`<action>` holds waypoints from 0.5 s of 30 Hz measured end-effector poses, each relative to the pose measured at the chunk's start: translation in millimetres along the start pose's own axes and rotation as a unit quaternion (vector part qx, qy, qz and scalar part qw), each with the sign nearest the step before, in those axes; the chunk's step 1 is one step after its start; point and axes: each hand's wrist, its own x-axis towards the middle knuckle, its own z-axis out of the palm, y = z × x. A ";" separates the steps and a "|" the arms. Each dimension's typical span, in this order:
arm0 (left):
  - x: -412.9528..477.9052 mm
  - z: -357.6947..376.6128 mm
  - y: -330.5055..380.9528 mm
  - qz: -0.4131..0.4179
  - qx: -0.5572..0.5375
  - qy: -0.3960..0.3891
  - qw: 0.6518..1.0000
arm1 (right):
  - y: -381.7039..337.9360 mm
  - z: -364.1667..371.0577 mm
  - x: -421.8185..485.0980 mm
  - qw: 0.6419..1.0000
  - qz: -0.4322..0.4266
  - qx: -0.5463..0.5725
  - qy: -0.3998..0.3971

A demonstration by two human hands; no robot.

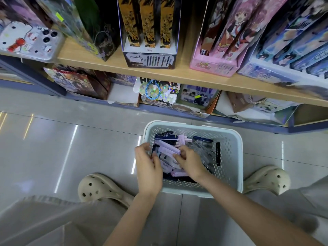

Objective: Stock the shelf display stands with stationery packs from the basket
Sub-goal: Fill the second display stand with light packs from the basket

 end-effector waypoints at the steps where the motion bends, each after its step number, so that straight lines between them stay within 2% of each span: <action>1: -3.7 3.2 7.4 -0.025 -0.031 -0.012 0.999 | -4.0 -3.2 -6.3 0.999 0.007 0.040 0.002; 4: -5.9 16.4 15.5 -0.155 -0.124 -0.061 0.978 | -17.0 -11.8 -24.7 0.989 0.021 0.142 0.019; 7: 4.3 24.1 14.3 -0.332 -0.253 -0.140 0.898 | -29.9 -15.0 -40.6 0.981 -0.006 0.190 0.040; 9: 9.7 23.1 14.4 -0.347 -0.294 -0.164 0.875 | -35.9 -12.9 -49.3 0.981 -0.039 0.180 0.052; 11: 12.2 20.2 21.8 -0.336 -0.317 -0.162 0.872 | -36.3 -8.2 -55.0 0.985 -0.070 0.153 0.043; 13: 15.9 16.8 24.3 -0.324 -0.310 -0.147 0.882 | -35.0 -5.7 -58.2 0.987 -0.086 0.133 0.013; 15: 18.2 13.2 24.2 -0.288 -0.272 -0.145 0.906 | -30.5 -8.6 -58.2 0.987 -0.094 0.127 -0.013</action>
